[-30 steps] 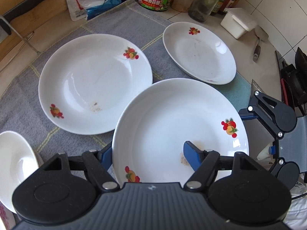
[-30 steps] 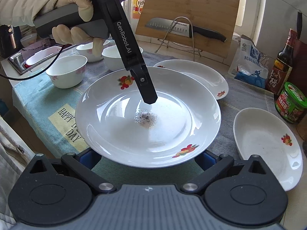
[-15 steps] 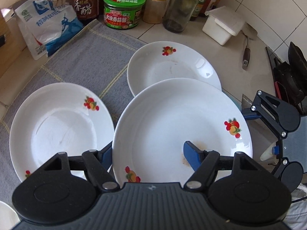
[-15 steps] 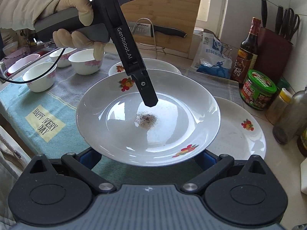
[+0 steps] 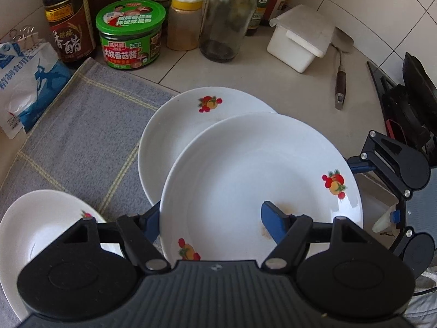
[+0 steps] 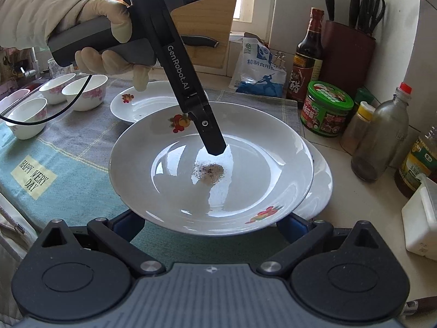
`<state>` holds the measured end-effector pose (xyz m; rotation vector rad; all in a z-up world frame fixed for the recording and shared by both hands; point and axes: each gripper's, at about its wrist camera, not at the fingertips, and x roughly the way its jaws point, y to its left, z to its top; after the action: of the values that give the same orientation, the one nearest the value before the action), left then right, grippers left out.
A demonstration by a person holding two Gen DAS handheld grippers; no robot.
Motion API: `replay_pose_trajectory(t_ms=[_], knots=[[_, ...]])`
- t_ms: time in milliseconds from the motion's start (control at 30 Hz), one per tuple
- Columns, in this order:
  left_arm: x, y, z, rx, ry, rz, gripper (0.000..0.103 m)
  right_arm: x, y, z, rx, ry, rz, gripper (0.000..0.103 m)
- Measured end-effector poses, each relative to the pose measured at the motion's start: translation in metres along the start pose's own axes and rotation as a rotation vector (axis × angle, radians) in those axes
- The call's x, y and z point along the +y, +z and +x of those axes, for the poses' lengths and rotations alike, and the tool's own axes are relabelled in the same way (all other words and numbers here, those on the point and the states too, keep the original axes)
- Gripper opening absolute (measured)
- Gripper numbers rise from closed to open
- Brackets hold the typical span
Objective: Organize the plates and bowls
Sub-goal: 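Lower the stained plate onto the flower-print plate with the left tool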
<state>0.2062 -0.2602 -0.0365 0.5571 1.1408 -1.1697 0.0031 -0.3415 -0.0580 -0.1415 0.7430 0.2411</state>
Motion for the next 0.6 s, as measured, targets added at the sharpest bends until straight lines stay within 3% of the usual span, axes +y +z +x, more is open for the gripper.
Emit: replay_pose_trajectory(t_ms=[600], knots=[[0.003, 0.038, 0.038, 0.026, -0.043, 0.048, 0.073, -0.028, -0.007, 0.005, 0.007, -0.055, 0.094, 0.103]])
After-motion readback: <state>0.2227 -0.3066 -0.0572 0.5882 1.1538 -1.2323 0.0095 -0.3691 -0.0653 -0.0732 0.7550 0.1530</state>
